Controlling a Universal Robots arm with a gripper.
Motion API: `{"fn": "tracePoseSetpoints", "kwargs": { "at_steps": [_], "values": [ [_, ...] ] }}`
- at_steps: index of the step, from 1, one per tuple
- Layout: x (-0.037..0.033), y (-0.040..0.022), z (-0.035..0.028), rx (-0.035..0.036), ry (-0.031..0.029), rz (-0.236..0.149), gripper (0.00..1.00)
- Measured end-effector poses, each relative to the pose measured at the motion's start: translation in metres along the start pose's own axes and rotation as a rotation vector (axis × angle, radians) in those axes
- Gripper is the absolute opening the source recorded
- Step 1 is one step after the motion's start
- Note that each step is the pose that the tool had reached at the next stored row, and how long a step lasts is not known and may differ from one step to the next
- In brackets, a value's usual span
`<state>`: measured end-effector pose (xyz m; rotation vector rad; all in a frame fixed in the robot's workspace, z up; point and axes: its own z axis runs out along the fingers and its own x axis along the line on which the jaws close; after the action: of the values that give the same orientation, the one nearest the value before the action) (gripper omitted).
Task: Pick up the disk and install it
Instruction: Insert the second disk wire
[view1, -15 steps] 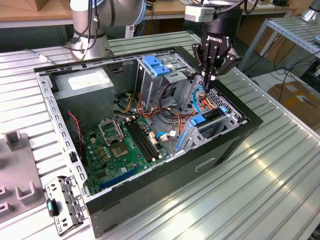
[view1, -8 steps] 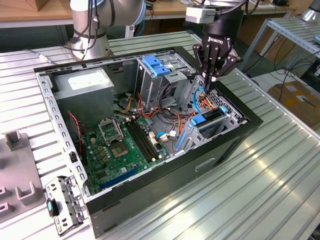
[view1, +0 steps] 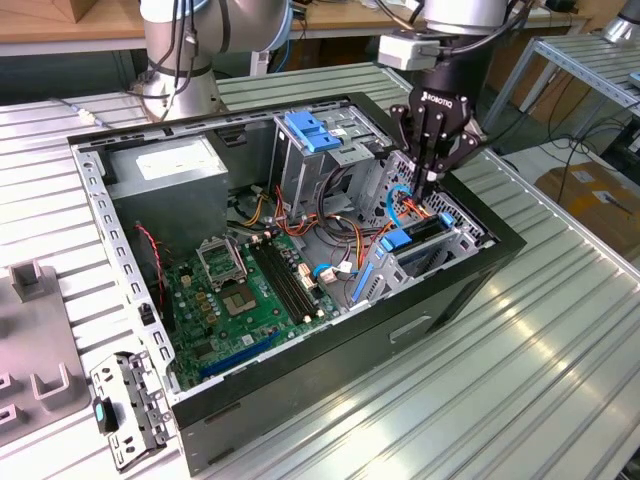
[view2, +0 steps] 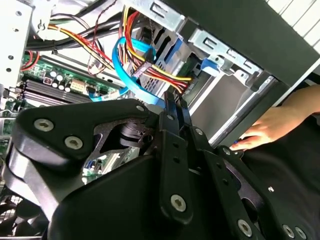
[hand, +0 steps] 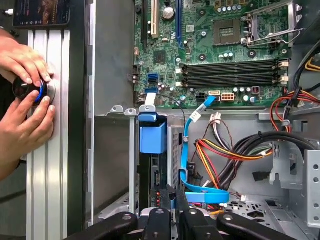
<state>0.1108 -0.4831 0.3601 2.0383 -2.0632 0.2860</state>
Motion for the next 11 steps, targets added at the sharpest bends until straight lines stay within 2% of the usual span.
{"fn": "tracePoseSetpoints", "kwargs": {
  "at_steps": [3, 5, 7, 8, 11],
  "values": [
    [0.001, 0.0046, 0.002, 0.0088, -0.0032, 0.002, 0.16],
    [0.0014, 0.0069, 0.0029, 0.0208, -0.0038, 0.005, 0.16],
    [0.0021, 0.0102, 0.0043, 0.0443, -0.0048, 0.01, 0.16],
    [0.0023, 0.0118, 0.0048, 0.05, -0.0055, 0.011, 0.16],
    [0.0031, 0.0177, 0.0056, 0.0589, -0.0074, 0.013, 0.16]
  ]
}}
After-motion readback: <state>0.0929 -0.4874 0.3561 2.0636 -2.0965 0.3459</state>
